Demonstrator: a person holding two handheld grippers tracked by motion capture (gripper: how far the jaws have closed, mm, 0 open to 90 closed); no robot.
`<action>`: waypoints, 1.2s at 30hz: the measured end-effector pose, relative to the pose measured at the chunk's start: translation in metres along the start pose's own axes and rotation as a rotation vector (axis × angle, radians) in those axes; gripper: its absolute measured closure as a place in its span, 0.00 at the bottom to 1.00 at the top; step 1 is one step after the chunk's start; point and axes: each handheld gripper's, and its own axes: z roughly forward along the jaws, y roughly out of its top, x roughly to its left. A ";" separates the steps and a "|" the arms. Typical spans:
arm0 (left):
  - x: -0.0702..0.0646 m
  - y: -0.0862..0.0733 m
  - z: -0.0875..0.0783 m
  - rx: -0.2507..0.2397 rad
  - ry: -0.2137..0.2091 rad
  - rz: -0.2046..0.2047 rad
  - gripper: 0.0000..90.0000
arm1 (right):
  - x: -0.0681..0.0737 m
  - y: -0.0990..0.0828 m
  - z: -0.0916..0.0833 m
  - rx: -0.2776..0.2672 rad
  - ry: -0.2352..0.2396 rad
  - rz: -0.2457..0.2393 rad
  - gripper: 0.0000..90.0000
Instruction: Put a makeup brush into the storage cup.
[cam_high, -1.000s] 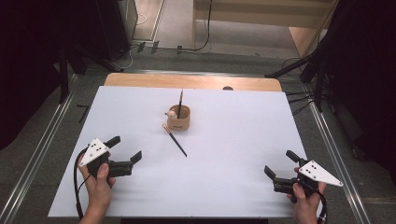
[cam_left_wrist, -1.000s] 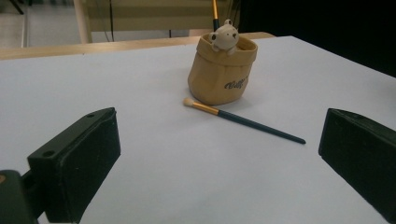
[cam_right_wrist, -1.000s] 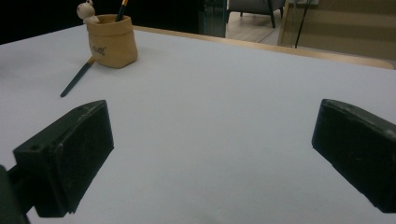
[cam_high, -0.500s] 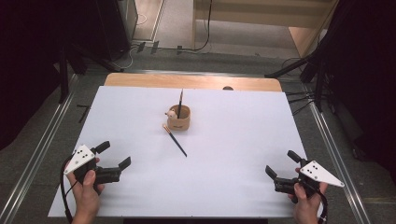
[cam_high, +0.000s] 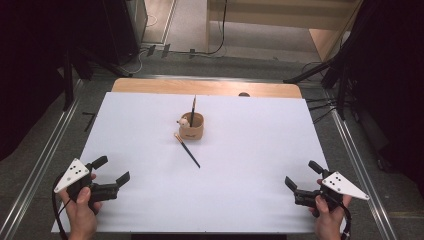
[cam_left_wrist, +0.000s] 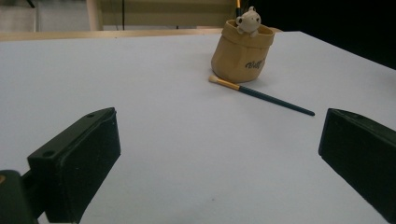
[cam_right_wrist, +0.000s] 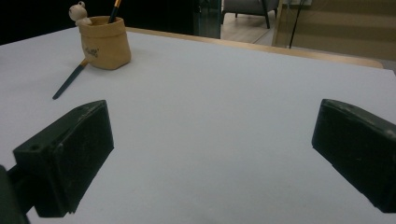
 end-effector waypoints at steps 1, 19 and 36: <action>0.000 0.001 0.000 -0.003 -0.001 -0.005 0.00 | 0.000 0.000 0.000 -0.001 0.000 -0.003 0.00; -0.026 0.018 0.040 0.010 -0.095 0.036 0.00 | 0.000 0.000 -0.002 -0.003 -0.002 0.000 0.00; -0.048 0.038 0.083 0.047 -0.151 0.089 0.00 | 0.000 -0.001 -0.005 0.002 -0.004 -0.001 0.00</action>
